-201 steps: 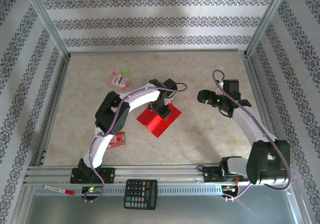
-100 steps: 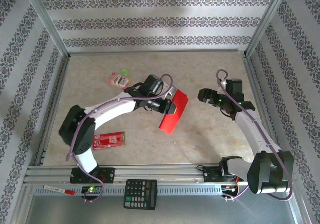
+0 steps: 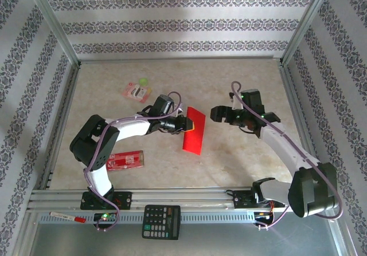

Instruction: Fold a paper plane with a square sheet of paper (pick it up from the middle)

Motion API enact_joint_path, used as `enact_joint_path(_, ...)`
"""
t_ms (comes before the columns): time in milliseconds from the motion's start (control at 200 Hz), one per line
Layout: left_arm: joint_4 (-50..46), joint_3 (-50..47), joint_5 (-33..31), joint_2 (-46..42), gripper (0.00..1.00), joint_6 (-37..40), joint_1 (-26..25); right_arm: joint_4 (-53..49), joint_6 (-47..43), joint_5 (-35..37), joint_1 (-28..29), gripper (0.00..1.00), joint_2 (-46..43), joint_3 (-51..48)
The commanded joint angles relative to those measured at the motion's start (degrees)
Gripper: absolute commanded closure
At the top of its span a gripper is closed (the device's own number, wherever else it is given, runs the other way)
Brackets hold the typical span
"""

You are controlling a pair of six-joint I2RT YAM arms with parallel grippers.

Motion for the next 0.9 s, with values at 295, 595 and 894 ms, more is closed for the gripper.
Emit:
enact_joint_path(295,-6.1,-1.5,-7.5,4.1,0.75,6.0,0.4,14.7,10.6,1.1,9.3,0.43,12.7,-3.9)
enact_joint_path(595,-4.0,-3.7,-7.8,4.7,0.76,5.7,0.9,20.5,13.0,0.0,11.7,0.61,22.2,-2.5)
enact_joint_path(894,-4.7,-4.0,-8.3,5.2,0.71,6.4,1.0,21.7,12.4,-1.7,12.3,0.7,28.5,0.5)
